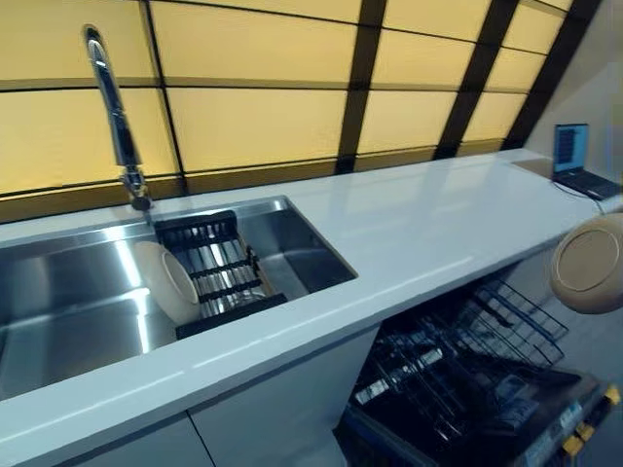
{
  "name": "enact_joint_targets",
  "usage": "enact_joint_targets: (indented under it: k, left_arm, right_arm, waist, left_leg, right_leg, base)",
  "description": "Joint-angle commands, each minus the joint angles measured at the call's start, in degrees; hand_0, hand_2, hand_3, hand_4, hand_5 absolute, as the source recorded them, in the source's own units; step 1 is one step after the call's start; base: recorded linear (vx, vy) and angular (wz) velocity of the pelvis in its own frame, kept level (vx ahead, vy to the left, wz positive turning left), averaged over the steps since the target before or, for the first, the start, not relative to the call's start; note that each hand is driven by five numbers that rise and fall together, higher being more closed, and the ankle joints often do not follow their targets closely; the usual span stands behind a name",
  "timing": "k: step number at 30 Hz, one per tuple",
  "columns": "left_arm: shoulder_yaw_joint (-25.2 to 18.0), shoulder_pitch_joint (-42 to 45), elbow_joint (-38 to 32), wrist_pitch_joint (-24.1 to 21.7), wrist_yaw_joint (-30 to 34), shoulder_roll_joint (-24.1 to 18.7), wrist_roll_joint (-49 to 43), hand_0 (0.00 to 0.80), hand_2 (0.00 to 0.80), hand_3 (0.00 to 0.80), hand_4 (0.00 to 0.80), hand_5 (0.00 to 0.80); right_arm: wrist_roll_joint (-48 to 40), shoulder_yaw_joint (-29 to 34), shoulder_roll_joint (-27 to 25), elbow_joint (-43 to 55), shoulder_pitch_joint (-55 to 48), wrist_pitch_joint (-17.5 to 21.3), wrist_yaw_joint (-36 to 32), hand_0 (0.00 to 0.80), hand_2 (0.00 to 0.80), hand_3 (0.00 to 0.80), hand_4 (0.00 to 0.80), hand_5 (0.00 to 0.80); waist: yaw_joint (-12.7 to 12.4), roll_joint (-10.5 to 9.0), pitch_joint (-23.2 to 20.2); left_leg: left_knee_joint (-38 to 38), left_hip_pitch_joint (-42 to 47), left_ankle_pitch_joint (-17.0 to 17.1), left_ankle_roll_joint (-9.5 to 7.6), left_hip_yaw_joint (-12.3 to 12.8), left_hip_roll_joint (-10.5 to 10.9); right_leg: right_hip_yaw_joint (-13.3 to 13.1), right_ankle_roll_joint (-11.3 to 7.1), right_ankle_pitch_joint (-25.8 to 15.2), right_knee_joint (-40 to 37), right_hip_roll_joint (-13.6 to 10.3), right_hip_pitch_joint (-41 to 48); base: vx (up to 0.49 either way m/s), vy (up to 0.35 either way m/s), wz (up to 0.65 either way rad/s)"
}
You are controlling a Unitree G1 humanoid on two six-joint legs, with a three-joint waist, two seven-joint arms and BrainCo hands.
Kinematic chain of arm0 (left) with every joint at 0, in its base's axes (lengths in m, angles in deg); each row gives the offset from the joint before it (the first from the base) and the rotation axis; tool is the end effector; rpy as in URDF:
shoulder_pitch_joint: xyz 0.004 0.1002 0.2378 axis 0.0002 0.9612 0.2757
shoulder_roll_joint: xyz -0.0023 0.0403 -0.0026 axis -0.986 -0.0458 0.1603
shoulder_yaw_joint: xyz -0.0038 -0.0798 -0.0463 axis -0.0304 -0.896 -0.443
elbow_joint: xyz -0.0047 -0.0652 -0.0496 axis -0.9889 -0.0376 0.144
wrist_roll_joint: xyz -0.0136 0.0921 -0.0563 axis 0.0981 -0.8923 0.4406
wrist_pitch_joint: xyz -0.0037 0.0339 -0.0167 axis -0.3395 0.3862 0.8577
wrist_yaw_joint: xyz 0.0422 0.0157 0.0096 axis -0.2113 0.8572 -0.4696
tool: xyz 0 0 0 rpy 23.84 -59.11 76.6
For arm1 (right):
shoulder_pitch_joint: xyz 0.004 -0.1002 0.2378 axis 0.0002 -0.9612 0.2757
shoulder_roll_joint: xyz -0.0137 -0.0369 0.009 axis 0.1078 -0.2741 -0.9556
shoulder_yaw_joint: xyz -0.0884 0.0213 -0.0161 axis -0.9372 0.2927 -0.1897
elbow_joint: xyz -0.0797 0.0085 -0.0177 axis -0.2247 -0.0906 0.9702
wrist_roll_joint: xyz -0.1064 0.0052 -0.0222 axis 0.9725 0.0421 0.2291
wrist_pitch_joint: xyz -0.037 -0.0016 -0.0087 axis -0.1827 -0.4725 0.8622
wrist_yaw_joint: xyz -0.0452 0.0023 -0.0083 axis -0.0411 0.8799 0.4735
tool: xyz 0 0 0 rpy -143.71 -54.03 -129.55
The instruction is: Take plates into dishwasher
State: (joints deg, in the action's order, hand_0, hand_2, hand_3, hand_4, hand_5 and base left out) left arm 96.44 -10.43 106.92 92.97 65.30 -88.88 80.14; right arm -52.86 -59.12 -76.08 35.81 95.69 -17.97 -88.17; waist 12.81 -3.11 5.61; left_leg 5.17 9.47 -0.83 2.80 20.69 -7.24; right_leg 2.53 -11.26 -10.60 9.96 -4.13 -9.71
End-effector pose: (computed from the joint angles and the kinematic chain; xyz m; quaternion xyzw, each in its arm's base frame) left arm 0.0736 0.2913 -0.0894 0.0723 0.6182 0.1440 0.7694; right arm 0.1891 -0.4251 0.2004 -0.2154 0.2380 -0.2636 0.9097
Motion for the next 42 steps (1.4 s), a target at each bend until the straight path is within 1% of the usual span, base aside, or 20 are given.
enact_joint_targets:
  k: [1,3,4,6,7,9,16,33,42]
  left_arm:
    - [-0.4,-1.5,2.3,0.6,0.1,-3.9,0.4,0.000,0.000,0.000,0.000,0.000]
    - [-1.6,-2.3,2.4,1.7,0.1,-4.4,0.6,0.000,0.000,0.000,0.000,0.000]
    - [-2.1,-2.8,2.4,2.4,0.2,-4.7,0.7,0.000,0.000,0.000,0.000,0.000]
    - [-2.6,-3.1,2.3,2.9,1.4,-5.0,0.0,0.000,0.000,0.000,0.000,0.000]
    - [-2.5,-3.1,2.3,2.8,2.3,-4.9,-0.3,0.000,0.000,0.000,0.000,0.000]
    - [-2.5,-3.2,2.3,2.6,2.6,-4.6,-0.4,0.000,0.000,0.000,0.000,0.000]
    - [-2.6,-3.8,2.8,1.4,3.1,-3.8,-0.9,0.000,0.000,0.000,0.000,0.000]
    - [-4.3,-2.8,1.9,0.1,3.2,-3.4,-2.1,0.000,0.000,0.000,0.000,0.000]
    - [-4.3,-2.8,0.9,0.4,3.2,-3.0,-2.3,0.000,0.000,0.000,0.000,0.000]
  right_arm:
    - [1.3,1.6,1.2,2.7,4.4,4.2,0.6,0.800,0.800,0.800,0.800,0.800]
    - [2.2,-0.7,2.6,1.9,6.3,5.0,1.4,0.800,0.800,0.800,0.800,0.800]
    - [2.7,-1.9,3.1,2.2,7.1,4.5,1.6,0.800,0.800,0.800,0.800,0.800]
    - [3.6,-2.5,2.4,2.1,7.1,4.1,0.1,0.800,0.800,0.800,0.800,0.800]
    - [4.5,-2.3,2.1,2.2,6.4,3.8,-1.2,0.800,0.800,0.800,0.800,0.800]
    - [5.4,-2.0,2.3,2.3,5.5,3.4,-2.2,0.800,0.800,0.800,0.800,0.800]
    - [8.2,-1.7,5.0,3.9,1.9,5.5,-3.6,0.800,0.800,0.800,0.800,0.800]
    - [15.8,-4.2,11.2,10.3,-1.2,5.4,-5.8,0.800,0.800,0.800,0.800,0.800]
    - [17.7,-5.4,12.3,13.9,-1.9,5.0,-8.4,0.800,0.800,0.800,0.800,0.800]
  waist:
    - [-5.6,-3.56,-1.4]
    - [-6.0,-3.67,-1.6]
    - [-5.9,-3.61,-2.0]
    - [-5.5,-3.32,-2.6]
    - [-5.1,-3.11,-3.1]
    - [-4.9,-3.04,-3.5]
    - [-4.0,-2.83,-3.7]
    - [-4.4,-2.40,-2.5]
    - [-4.7,-2.44,-2.2]
  left_leg:
    - [-0.6,-1.4,0.6,-0.99,-6.1,3.8]
    - [-0.2,-1.5,0.1,-1.00,-5.4,3.9]
    - [-0.2,-1.7,-0.3,-1.13,-5.4,4.0]
    - [-0.2,-2.1,-0.4,-1.11,-5.2,3.9]
    - [-0.2,-2.1,-0.6,-1.19,-4.6,4.1]
    - [-0.2,-2.1,-0.8,-1.24,-4.3,4.3]
    - [-0.2,-2.2,-1.0,-1.30,-3.9,4.6]
    - [-0.2,-2.1,-0.6,-1.34,-4.4,4.6]
    - [-0.2,-2.3,-0.3,-1.23,-4.6,4.4]
  right_leg:
    - [2.9,-0.61,-3.7,-8.3,-5.4,6.3]
    - [3.8,-0.82,-2.4,-11.5,-4.9,6.9]
    - [4.0,-0.72,-1.5,-12.9,-4.1,7.4]
    - [3.4,-0.48,-0.3,-13.2,-3.2,8.0]
    - [3.3,-0.06,0.4,-13.5,-2.7,8.7]
    - [3.4,0.17,0.8,-13.8,-2.5,9.0]
    - [3.1,0.89,1.7,-14.2,-1.7,9.2]
    - [3.1,1.00,2.4,-14.0,-2.1,9.8]
    - [3.3,0.96,2.7,-14.0,-2.2,10.1]
  base:
    - [-0.108,-0.109,-0.45]
    - [-0.068,-0.098,-0.62]
    - [-0.065,-0.090,-0.56]
    - [-0.038,-0.043,-0.26]
    - [0.000,0.000,0.00]
    - [0.000,0.000,0.00]
    - [-0.005,-0.004,0.00]
    - [0.000,0.000,0.00]
    - [0.000,0.000,0.00]
